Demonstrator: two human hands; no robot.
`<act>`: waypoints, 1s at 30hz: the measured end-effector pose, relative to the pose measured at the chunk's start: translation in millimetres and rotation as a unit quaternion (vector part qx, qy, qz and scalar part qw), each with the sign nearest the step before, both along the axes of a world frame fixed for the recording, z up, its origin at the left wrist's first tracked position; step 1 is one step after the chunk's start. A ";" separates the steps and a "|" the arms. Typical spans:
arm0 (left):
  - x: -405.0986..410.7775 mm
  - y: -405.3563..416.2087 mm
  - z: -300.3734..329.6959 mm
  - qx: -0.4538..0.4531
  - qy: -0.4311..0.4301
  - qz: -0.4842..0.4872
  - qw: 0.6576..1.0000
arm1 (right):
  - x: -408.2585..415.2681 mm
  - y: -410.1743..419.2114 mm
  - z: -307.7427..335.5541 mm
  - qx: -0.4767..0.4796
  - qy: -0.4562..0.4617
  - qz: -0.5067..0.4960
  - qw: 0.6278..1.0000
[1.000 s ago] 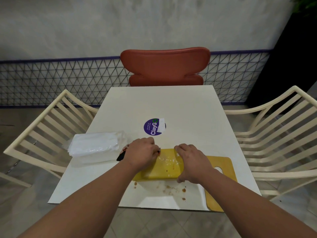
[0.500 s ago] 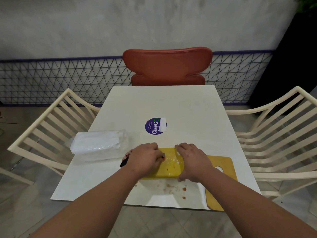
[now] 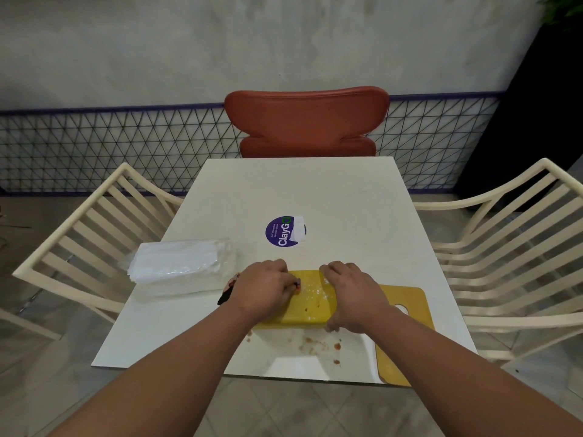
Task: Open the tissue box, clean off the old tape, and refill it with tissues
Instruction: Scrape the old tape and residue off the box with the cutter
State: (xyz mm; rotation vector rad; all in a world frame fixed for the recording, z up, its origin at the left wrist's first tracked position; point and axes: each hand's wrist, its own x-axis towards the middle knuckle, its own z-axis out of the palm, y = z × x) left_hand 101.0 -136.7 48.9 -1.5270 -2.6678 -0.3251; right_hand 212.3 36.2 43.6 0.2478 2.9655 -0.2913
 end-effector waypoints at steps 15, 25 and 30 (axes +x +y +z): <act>12.7 2.4 -2.4 -0.047 -0.020 -0.096 0.994 | -1.2 -0.3 -0.8 0.006 0.002 0.003 1.000; 9.1 8.2 -1.2 -0.063 0.001 -0.138 0.988 | -0.6 -0.5 -0.6 0.010 0.002 0.005 1.000; -5.4 10.7 -0.9 -0.042 0.013 -0.021 0.999 | -1.1 0.6 -1.1 0.010 0.002 0.006 1.000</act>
